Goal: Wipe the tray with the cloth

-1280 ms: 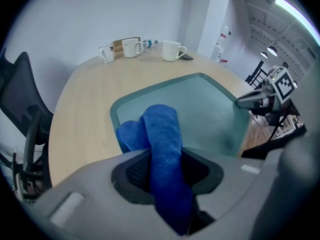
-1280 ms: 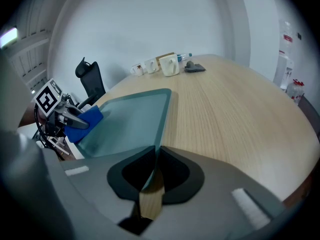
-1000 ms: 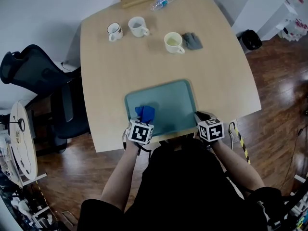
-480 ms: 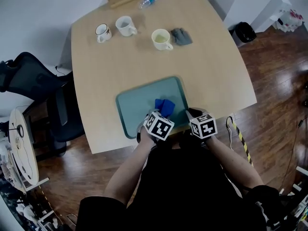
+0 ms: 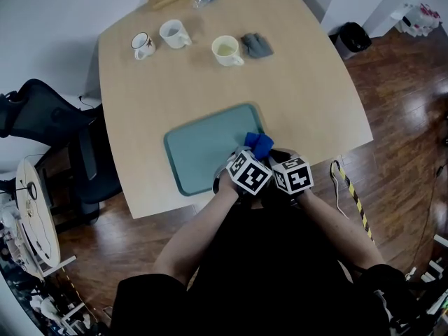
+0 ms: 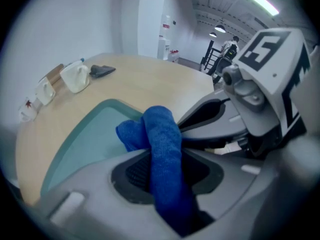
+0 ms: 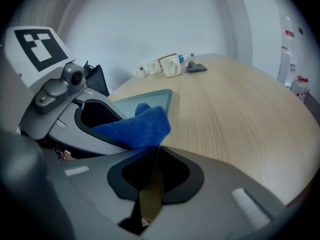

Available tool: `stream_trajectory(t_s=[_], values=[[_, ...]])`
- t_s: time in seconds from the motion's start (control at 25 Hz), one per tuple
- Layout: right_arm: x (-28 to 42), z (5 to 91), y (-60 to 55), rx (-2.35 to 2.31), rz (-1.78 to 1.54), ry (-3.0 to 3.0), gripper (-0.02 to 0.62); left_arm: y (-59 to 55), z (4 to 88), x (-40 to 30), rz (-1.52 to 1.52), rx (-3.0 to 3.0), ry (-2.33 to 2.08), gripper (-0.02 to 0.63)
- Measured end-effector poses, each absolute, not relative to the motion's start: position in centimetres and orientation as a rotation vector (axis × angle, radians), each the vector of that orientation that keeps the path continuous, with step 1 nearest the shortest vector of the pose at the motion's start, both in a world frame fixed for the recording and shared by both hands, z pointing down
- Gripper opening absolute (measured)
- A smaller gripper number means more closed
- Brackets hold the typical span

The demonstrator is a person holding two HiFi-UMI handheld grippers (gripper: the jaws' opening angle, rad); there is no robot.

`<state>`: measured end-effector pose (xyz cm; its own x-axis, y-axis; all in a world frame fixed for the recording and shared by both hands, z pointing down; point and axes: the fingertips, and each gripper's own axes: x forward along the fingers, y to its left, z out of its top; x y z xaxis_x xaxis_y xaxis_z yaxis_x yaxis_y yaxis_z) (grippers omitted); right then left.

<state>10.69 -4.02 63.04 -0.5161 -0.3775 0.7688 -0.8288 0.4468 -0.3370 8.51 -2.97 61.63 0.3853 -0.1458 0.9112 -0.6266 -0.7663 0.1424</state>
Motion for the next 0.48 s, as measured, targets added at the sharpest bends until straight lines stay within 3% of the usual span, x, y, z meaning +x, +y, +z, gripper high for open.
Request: stream_trajectory(t_s=[0.28, 0.48], values=[[10.6, 63.5, -4.0, 0.992, 0.918, -2.073, 0.037, -0.8, 61.9, 6.0, 1.467, 2.305, -0.615, 0.144], [10.6, 63.5, -4.1, 0.997, 0.929, -2.056, 0.037, 1.6, 62.0, -0.6, 1.587, 2.32, -0.649, 0.144]])
